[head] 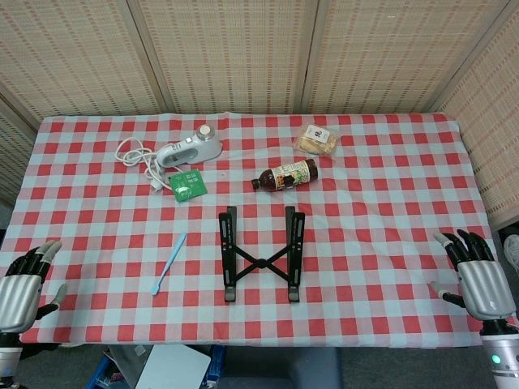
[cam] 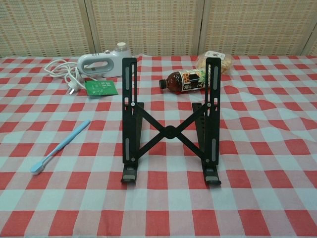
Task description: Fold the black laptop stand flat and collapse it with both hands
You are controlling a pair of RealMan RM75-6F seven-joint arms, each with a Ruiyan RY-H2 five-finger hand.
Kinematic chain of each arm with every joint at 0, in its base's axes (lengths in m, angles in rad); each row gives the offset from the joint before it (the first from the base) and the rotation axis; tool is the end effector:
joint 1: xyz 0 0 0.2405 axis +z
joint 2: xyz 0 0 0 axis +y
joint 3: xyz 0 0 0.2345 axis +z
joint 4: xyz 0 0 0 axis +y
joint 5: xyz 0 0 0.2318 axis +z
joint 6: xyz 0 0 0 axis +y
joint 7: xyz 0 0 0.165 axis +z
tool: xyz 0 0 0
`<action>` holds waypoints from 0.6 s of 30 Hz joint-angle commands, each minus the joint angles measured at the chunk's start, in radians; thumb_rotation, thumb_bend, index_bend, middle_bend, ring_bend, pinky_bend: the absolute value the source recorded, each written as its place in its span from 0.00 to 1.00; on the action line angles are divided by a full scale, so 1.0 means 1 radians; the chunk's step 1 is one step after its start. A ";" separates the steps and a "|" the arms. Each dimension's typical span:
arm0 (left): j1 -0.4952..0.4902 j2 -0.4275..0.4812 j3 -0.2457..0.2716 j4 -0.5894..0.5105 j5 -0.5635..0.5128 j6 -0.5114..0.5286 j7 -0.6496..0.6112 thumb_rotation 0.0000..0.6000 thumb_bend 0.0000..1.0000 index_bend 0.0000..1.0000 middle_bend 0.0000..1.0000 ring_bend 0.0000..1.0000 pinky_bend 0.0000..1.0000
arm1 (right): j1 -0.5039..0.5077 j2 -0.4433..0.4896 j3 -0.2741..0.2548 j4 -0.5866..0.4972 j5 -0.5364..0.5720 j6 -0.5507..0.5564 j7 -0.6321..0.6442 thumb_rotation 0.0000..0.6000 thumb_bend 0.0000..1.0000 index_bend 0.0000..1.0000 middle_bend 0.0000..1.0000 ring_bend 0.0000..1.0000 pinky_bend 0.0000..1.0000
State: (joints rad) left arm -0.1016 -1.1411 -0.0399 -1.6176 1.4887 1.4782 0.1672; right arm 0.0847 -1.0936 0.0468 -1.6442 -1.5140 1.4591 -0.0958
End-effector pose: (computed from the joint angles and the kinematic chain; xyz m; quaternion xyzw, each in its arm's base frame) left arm -0.2960 0.2046 0.1202 -0.6235 -0.3477 -0.3458 0.6090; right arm -0.2956 -0.2010 0.1288 0.6212 -0.3655 0.3577 0.5938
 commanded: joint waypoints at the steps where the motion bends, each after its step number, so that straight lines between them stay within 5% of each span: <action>1: -0.002 0.001 0.003 -0.002 0.004 -0.005 -0.002 1.00 0.35 0.10 0.13 0.14 0.20 | 0.000 0.000 -0.001 -0.001 -0.002 0.000 0.001 1.00 0.14 0.13 0.17 0.07 0.08; 18: -0.059 0.046 -0.020 -0.011 0.031 -0.056 -0.145 1.00 0.35 0.10 0.13 0.14 0.20 | 0.039 0.025 -0.011 -0.052 -0.033 -0.062 0.117 1.00 0.13 0.13 0.17 0.07 0.08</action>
State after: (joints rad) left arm -0.1438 -1.1056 -0.0518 -1.6293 1.5148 1.4378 0.0576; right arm 0.1152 -1.0742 0.0369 -1.6861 -1.5424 1.4084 0.0073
